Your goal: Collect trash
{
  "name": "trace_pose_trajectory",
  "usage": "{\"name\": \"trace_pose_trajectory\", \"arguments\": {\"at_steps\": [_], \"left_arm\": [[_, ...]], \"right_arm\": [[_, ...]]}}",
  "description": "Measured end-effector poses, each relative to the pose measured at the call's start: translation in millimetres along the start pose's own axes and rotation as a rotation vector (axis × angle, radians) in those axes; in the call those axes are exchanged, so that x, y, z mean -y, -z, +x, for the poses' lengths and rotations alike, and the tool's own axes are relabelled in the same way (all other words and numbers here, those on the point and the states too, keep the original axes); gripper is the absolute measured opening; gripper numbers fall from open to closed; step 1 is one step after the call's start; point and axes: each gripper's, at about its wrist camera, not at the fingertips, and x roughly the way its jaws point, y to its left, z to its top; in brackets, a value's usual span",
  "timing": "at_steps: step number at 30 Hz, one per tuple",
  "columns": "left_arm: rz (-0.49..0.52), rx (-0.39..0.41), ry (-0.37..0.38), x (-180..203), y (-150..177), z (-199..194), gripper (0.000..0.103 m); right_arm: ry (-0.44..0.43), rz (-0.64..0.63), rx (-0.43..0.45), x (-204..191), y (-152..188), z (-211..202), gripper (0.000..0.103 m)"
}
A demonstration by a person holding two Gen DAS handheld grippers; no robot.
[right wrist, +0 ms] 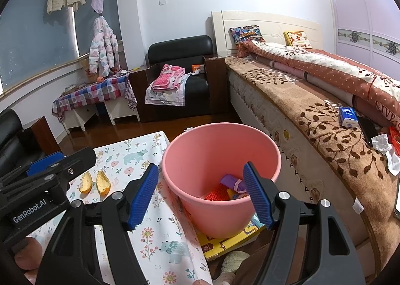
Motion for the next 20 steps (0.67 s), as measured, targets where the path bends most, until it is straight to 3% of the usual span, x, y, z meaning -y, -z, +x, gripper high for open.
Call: {"name": "trace_pose_trajectory", "arguments": {"at_steps": [20], "left_arm": [[0.008,-0.045,0.008,0,-3,12,0.069]], "right_arm": [[-0.001,0.001,-0.029,4,-2,10,0.071]]}}
